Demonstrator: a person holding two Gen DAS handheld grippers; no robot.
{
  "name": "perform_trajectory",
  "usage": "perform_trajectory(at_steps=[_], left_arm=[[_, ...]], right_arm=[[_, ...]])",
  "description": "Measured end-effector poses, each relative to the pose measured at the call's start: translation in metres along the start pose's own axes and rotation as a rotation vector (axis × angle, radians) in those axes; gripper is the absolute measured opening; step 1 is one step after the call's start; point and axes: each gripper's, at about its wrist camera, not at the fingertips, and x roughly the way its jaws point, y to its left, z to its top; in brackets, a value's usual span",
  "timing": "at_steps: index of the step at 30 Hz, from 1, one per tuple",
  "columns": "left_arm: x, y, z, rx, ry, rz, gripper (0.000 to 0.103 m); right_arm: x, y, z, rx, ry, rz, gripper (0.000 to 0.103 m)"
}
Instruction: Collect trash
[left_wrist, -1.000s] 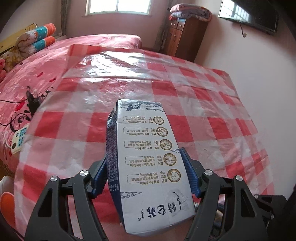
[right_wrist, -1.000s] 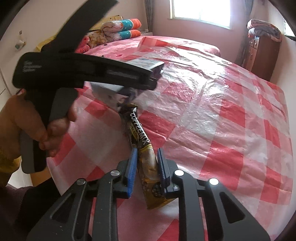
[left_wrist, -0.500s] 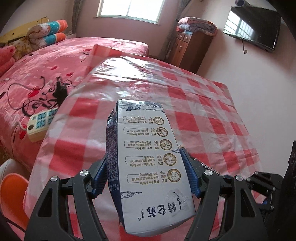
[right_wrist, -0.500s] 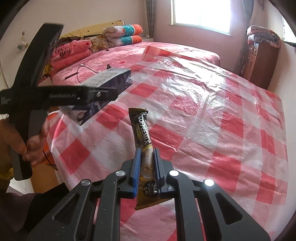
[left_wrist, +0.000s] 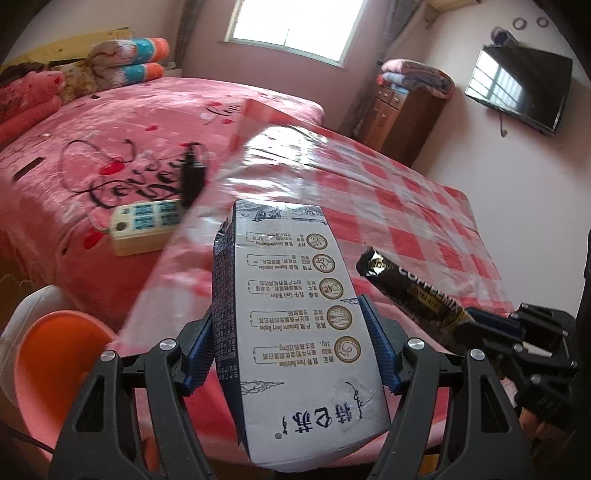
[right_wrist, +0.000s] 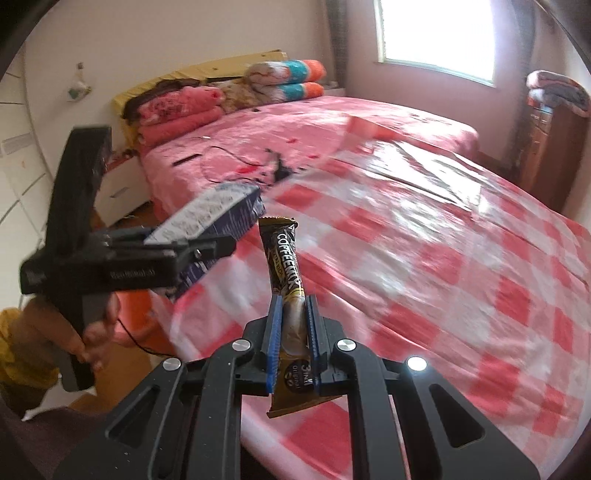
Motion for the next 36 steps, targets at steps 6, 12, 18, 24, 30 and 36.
perform_trajectory(at_steps=[6,12,18,24,30,36], left_arm=[[-0.029,0.056,-0.013,-0.086,-0.034,0.092,0.071],[-0.045,0.118,-0.037,-0.207,-0.031,0.206,0.072],[-0.049,0.169,-0.063,-0.322,-0.018,0.284,0.072],[-0.042,0.198,-0.085,-0.382,0.03,0.367,0.081],[-0.046,0.195,-0.084,-0.342,0.005,0.382,0.089],[-0.045,0.161,-0.064,-0.226,-0.021,0.39,0.091]], right_arm=[[0.023,0.046,0.026,-0.046,0.023,0.149,0.014],[0.057,0.103,0.044,-0.107,0.081,0.303,0.014],[0.093,0.159,0.048,-0.184,0.138,0.38,0.014],[0.119,0.171,0.039,-0.159,0.164,0.4,0.054],[0.104,0.141,0.034,-0.091,0.095,0.334,0.083],[0.081,0.101,0.024,-0.024,0.004,0.223,0.089]])
